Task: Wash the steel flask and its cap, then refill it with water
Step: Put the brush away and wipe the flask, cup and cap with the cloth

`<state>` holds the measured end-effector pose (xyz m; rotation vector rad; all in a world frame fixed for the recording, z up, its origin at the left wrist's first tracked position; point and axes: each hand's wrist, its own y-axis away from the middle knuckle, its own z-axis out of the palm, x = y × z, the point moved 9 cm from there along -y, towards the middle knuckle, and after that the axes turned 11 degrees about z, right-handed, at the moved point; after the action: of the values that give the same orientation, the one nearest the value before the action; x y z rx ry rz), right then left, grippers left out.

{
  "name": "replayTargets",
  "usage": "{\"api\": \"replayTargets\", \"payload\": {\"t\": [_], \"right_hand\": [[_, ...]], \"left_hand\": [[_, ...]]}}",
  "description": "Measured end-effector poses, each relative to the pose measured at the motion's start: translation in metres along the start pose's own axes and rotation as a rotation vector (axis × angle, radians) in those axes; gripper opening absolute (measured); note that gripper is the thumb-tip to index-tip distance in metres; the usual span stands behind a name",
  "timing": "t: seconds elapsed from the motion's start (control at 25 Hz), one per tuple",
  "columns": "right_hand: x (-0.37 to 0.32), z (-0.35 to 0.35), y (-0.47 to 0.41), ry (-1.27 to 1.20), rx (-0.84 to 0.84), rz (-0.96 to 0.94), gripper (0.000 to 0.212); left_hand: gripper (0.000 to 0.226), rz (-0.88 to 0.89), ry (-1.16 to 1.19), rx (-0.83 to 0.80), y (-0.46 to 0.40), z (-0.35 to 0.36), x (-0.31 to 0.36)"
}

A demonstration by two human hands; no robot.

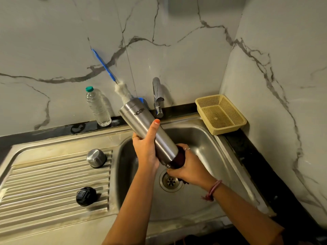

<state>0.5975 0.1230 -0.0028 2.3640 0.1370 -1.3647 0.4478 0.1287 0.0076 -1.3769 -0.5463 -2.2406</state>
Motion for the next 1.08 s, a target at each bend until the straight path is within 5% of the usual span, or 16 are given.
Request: {"api": "replayTargets", "payload": {"t": [0.08,0.2,0.28,0.44,0.68,0.76,0.88,0.96,1.08], "right_hand": [[-0.002,-0.001,0.002,-0.165,-0.296,0.088,0.06],[-0.004,-0.004,0.014,-0.41,-0.734,0.262,0.036],[-0.001,0.0,0.008,-0.341,-0.656,0.241,0.037],[-0.001,-0.012,-0.006,-0.027,-0.046,-0.017,0.064],[-0.003,0.007,0.022,-0.619,-0.782,0.215,0.044],[0.003,0.011,0.012,-0.51,-0.625,0.196,0.05],[0.003,0.002,0.0,-0.263,-0.218,0.042,0.051],[0.0,0.005,0.006,-0.359,-0.316,0.036,0.048],[-0.006,0.008,0.025,-0.616,-0.754,0.141,0.05]], "left_hand": [[0.103,-0.05,0.102,-0.173,-0.003,0.009,0.003],[0.113,-0.164,0.307,-0.314,0.003,0.02,0.001],[0.116,-0.2,0.275,-0.243,0.007,0.022,-0.004],[0.101,-0.014,-0.014,-0.155,-0.001,0.023,0.004],[0.113,-0.175,0.246,-0.403,0.006,0.036,-0.006],[0.114,-0.169,0.125,-0.327,0.009,0.035,-0.009],[0.085,-0.008,-0.034,-0.262,0.008,0.035,0.002],[0.089,0.034,-0.016,-0.295,0.007,0.036,0.009],[0.113,-0.114,0.182,-0.426,0.015,0.043,0.004]]}}
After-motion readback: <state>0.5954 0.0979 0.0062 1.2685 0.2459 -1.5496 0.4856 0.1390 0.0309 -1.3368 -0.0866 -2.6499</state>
